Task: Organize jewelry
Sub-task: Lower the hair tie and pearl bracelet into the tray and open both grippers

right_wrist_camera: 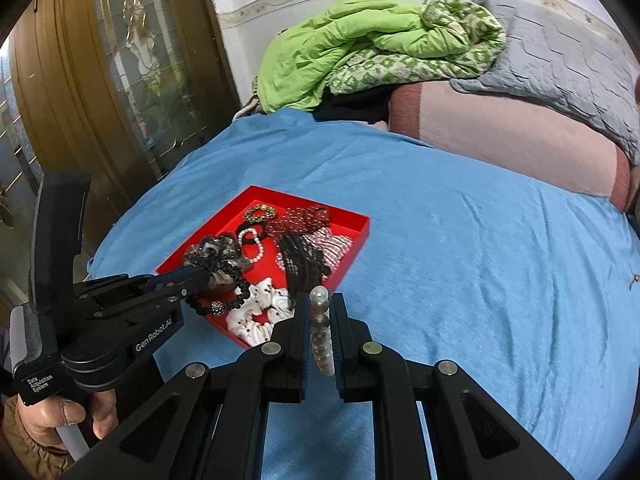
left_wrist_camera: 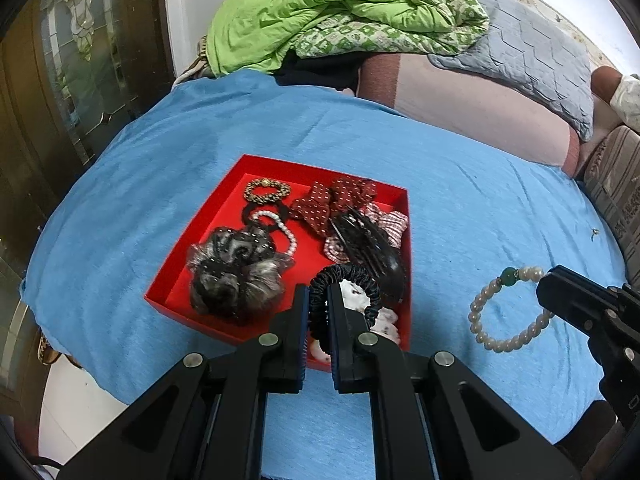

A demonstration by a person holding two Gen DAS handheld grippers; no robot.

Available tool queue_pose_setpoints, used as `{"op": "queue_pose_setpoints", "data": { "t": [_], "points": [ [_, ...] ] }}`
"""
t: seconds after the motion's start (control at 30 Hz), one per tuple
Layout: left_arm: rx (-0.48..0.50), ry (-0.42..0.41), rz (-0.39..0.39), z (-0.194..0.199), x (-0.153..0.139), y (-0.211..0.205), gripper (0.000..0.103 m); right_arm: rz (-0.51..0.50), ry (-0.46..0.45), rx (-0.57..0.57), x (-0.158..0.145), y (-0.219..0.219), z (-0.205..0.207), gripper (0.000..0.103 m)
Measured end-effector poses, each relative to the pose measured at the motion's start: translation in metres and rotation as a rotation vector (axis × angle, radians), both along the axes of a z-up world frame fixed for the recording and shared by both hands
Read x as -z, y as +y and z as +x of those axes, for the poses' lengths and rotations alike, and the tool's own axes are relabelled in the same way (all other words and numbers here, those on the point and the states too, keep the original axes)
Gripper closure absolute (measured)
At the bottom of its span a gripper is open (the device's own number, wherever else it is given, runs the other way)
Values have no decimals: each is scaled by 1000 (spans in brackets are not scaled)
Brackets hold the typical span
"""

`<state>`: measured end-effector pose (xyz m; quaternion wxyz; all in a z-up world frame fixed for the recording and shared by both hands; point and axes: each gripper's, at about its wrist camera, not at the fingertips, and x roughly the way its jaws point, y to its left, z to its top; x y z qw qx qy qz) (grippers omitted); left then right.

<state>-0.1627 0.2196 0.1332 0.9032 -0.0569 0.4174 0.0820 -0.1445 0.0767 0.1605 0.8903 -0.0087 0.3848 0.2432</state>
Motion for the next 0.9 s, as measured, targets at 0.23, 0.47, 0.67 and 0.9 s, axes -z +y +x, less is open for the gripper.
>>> {"op": "queue_pose_setpoints", "data": {
  "t": [0.23,0.47,0.67,0.9],
  "points": [
    [-13,5,25,14,3,16,94,-11,-1,-43,-1,24,9,92],
    [-3,1,50,33,2,29,94,-28,-15,-81,-4,48,18,92],
    [10,-15,60,49,-3,41,94,-41,-29,-101,-7,66,26,92],
    [34,-23,93,68,-5,54,94,-49,-28,-114,-3,83,37,92]
  ]
}}
